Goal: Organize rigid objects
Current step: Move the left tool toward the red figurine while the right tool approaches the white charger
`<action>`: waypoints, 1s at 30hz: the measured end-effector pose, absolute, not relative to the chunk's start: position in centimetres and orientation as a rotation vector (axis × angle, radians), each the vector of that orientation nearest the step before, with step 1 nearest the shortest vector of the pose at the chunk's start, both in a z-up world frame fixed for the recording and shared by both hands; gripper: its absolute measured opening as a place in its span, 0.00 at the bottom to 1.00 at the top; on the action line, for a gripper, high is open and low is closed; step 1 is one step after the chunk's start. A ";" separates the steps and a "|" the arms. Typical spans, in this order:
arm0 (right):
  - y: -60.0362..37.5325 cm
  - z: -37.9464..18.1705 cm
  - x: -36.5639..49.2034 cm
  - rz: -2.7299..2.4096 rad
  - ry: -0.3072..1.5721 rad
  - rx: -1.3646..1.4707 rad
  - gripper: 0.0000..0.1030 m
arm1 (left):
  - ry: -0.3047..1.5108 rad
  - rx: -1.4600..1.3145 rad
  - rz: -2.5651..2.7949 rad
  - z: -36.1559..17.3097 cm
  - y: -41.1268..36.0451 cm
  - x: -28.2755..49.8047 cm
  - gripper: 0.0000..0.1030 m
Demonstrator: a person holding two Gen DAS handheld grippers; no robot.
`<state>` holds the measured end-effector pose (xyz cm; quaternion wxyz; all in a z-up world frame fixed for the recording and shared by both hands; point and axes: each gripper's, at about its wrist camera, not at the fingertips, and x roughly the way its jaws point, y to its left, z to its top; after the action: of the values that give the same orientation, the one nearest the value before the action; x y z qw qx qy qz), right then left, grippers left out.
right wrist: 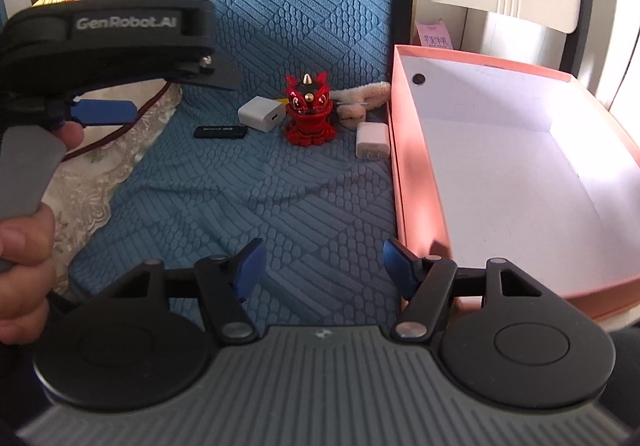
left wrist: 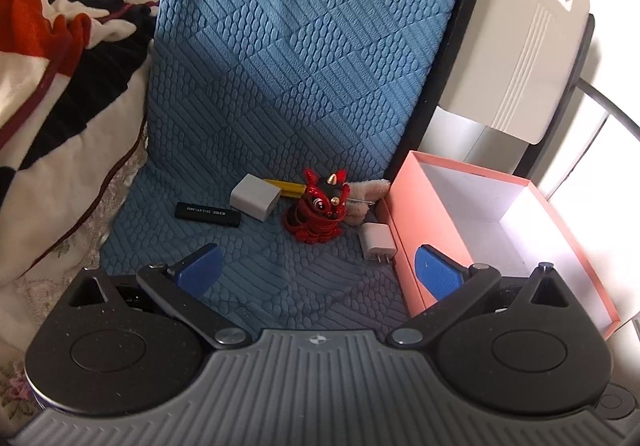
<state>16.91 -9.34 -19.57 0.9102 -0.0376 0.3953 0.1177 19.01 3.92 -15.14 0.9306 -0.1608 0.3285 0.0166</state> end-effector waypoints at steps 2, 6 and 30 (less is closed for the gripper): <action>-8.9 -19.9 17.5 0.244 0.814 -0.075 0.64 | 0.695 -0.351 0.029 -15.6 4.4 19.7 1.00; -7.9 -20.5 18.6 0.248 0.802 -0.079 0.58 | 0.704 -0.376 0.026 -15.8 5.2 21.0 1.00; -3.4 -25.7 26.1 0.017 0.690 -0.161 0.41 | 0.825 -0.341 -0.017 -20.3 7.3 33.7 0.99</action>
<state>26.14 -3.36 -25.72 0.9378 -0.0786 0.3380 0.0084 33.67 7.28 -20.35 0.9019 -0.1651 0.3991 -0.0083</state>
